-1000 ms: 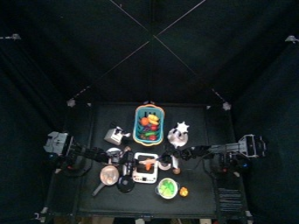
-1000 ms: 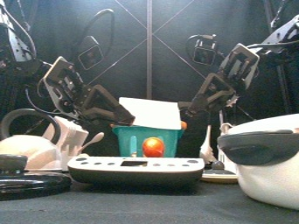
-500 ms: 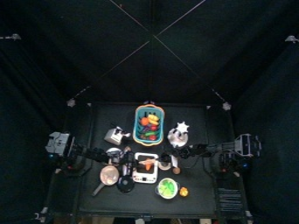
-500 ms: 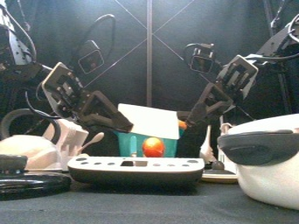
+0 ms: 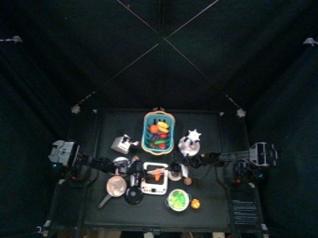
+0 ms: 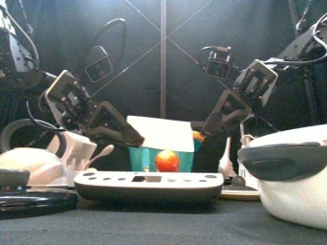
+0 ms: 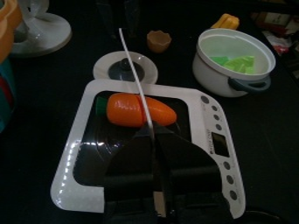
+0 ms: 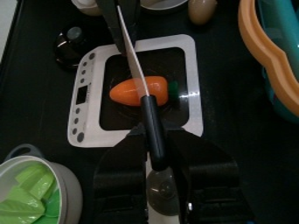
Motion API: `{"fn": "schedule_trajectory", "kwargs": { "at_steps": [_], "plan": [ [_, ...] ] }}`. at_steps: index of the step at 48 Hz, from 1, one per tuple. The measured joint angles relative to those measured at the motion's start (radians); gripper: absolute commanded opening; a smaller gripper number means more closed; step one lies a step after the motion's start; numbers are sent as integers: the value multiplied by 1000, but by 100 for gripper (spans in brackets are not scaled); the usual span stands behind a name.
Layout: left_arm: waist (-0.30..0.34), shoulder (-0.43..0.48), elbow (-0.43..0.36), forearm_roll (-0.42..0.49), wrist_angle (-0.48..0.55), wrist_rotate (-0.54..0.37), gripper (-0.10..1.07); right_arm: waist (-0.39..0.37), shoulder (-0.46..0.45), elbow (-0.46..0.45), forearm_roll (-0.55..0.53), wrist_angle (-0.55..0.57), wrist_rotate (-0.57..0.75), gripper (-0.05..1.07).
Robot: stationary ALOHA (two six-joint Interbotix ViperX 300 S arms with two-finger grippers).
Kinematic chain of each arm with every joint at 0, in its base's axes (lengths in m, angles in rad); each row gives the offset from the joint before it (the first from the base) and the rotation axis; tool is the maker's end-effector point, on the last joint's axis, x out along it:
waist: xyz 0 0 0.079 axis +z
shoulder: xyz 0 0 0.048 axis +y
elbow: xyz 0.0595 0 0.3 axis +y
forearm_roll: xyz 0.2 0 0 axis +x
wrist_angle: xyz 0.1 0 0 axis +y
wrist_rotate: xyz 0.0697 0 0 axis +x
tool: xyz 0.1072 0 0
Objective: Cut carrot
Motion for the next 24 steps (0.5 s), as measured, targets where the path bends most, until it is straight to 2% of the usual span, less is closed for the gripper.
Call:
{"fn": "schedule_trajectory", "kwargs": {
  "at_steps": [24],
  "plan": [
    [0, 3, 0, -2, 0, -2, 29, 0, -3, -6, -2, 17, 0, 37]
  ]
}}
